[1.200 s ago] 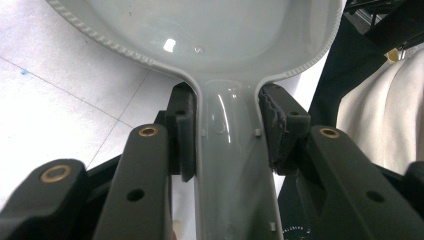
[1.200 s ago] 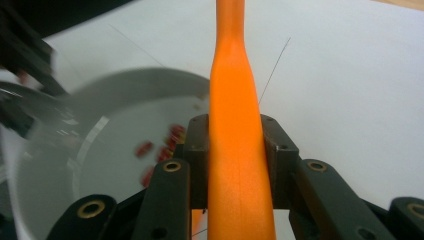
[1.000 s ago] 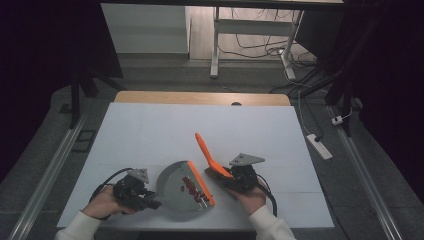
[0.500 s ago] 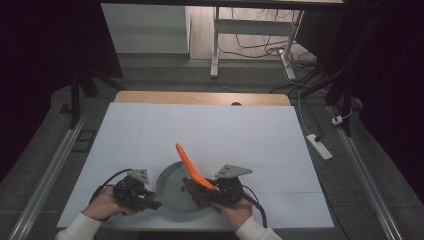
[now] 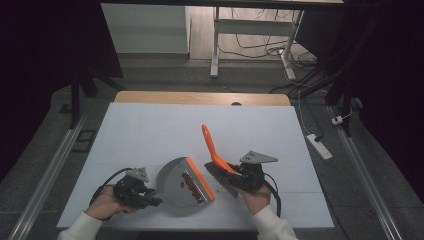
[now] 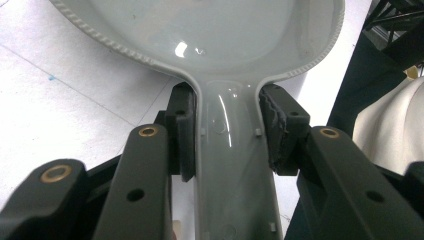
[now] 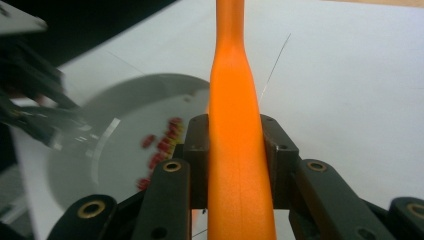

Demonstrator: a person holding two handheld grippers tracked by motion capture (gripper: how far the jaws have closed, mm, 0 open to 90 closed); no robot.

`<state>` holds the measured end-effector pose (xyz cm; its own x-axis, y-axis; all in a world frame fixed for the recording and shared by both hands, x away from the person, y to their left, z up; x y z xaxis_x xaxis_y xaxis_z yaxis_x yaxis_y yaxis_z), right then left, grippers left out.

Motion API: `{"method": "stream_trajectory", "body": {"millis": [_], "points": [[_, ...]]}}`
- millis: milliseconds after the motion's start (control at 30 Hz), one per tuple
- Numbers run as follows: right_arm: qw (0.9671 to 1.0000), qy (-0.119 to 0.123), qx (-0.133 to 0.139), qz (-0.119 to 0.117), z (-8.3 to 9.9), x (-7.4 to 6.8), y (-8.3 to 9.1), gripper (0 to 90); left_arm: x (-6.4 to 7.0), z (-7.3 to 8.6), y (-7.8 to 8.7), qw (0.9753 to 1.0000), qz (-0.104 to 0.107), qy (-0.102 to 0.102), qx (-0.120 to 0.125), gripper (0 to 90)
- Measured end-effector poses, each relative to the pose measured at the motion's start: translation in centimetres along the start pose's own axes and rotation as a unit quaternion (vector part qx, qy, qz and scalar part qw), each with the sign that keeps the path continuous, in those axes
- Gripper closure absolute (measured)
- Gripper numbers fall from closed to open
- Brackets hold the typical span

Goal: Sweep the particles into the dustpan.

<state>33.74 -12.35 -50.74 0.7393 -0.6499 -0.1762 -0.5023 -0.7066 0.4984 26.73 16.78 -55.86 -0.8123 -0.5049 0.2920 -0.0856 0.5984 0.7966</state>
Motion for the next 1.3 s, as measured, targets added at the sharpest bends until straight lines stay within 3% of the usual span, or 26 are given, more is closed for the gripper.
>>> {"method": "stream_trajectory", "body": {"millis": [100,267,467,533,600,667,733,833,967,1133,1300], "points": [[0.9992,0.013,-0.015,0.033,0.5,0.8,0.1,70.6,0.0,0.1,0.2,1.0,0.001,-0.001,-0.001,61.5],[0.9968,0.016,-0.056,0.055,2.4,0.8,-0.7,70.6,0.2,0.1,0.1,1.0,0.004,-0.004,-0.008,61.6],[0.9985,0.013,-0.05,0.019,2.9,-2.8,-1.9,70.6,0.3,0.1,0.0,0.9999,0.005,-0.003,-0.009,61.6],[0.9993,0.007,-0.037,0.0,2.7,-3.9,-2.3,70.7,0.3,0.1,0.0,0.9999,0.005,-0.003,-0.009,61.6],[0.9992,-0.002,-0.032,-0.025,2.4,-4.7,-2.6,70.7,0.3,0.1,0.0,0.9999,0.005,-0.003,-0.008,61.7],[0.9992,0.009,-0.022,-0.031,1.8,-5.1,-2.6,70.7,0.3,0.1,0.0,0.9999,0.006,-0.002,-0.008,61.6],[0.9995,0.01,-0.006,-0.028,1.0,-4.7,-2.1,70.7,0.2,0.1,0.0,0.9999,0.007,-0.003,-0.007,61.6],[0.9999,0.001,0.012,-0.009,0.1,-2.9,-1.0,70.6,0.2,0.2,-0.1,0.9999,0.007,-0.004,-0.006,61.6],[0.9998,0.001,0.008,0.015,0.3,-0.5,0.0,70.7,0.1,0.1,-0.1,1.0,0.004,-0.004,-0.001,61.5],[0.9999,0.006,0.0,0.016,0.8,1.3,0.5,70.7,0.3,0.0,-0.1,0.9999,-0.002,0.002,0.016,61.6],[0.9998,0.012,0.003,0.014,0.7,2.2,1.3,70.7,0.2,0.0,0.2,0.999,-0.016,0.018,0.039,61.6]]}}
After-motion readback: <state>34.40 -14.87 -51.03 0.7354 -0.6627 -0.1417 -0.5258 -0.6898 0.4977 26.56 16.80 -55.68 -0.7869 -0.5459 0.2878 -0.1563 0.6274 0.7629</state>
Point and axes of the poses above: each handheld gripper's, and its own axes: y roughly backward along the jaws, z roughly out of its underside, x roughly to its right, the point moved 6 cm from there along -y, roughly forward along the jaws
